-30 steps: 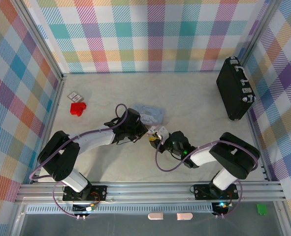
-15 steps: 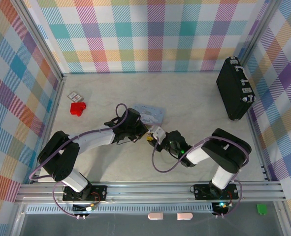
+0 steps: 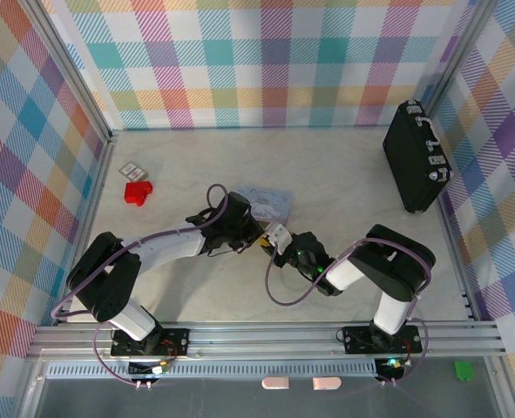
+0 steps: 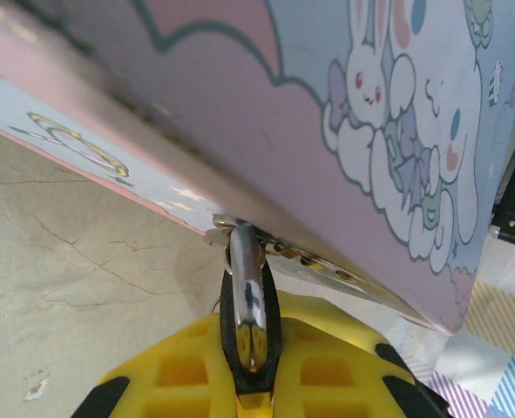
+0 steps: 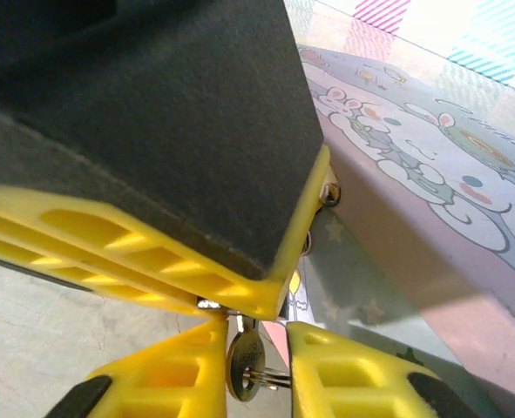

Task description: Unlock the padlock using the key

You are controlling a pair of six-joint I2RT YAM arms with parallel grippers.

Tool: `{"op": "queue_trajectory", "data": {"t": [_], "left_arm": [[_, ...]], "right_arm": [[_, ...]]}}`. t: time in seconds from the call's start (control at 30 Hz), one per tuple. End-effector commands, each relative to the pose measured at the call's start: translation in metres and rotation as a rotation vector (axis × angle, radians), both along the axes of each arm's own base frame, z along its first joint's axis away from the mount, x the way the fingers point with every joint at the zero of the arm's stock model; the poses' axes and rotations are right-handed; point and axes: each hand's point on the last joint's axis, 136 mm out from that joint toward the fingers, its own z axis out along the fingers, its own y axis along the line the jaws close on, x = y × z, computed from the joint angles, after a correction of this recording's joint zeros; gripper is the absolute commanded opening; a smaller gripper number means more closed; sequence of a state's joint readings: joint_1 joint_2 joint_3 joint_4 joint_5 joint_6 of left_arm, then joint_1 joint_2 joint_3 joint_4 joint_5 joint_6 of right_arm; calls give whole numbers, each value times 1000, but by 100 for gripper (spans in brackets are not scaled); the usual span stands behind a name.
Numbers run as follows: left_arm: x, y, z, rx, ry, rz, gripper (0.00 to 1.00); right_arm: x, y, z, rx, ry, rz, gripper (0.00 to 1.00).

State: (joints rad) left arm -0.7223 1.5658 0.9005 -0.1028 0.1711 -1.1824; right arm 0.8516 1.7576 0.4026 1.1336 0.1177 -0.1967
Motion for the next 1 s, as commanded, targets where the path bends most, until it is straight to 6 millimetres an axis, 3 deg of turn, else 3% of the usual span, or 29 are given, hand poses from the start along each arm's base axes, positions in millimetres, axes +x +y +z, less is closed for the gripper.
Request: {"op": "queue_trajectory", "data": {"t": [0.0,0.3,0.43,0.7,0.97], "left_arm": [[4,-15,29,-65,-51,-29,0],[6,-15,31,-67,-73,-34,0],[7,-14,31,-64,-106,-54,0],[8,-11,33,-40,-178,-120,0],[9,-14,27,-19,-211,-169,0]], "right_arm": [[7,4,8,28,-29,-22,15],[-4,7,11,141,103,-11,1],[-21,19,10,205,264,61,0],[-31,17,-4,359,593,76,0],[-27,12,-17,406,680,21,0]]}}
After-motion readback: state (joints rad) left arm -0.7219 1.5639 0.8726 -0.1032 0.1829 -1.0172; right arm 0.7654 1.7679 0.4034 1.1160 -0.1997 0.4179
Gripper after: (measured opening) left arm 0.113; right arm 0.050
